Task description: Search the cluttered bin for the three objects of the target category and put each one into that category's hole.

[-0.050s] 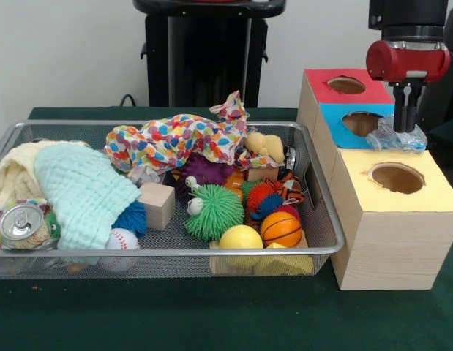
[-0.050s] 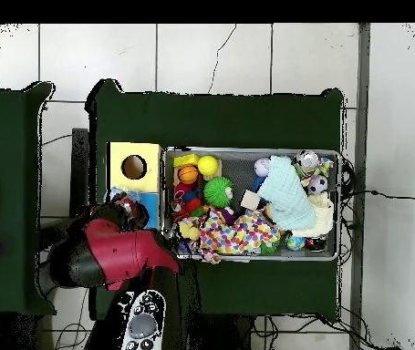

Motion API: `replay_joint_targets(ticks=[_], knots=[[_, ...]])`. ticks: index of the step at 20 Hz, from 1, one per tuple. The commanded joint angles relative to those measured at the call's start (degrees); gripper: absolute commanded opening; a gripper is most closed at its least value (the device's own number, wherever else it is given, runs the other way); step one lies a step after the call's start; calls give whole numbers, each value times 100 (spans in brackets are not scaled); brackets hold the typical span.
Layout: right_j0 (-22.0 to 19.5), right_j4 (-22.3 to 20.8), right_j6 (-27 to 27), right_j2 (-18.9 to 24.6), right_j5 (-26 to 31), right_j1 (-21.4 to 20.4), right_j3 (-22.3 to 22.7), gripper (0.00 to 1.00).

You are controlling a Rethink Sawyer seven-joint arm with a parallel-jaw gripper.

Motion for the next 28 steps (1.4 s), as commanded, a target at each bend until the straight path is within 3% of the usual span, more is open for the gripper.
replay_joint_targets(ticks=[1,8,17,28], knots=[[-36,191,1120,-21,-244,575,-273,0],[-118,42,967,-46,-237,576,-142,0],[-219,-350,777,-133,-661,683,168,0],[-292,-452,786,-142,-727,622,383,0]])
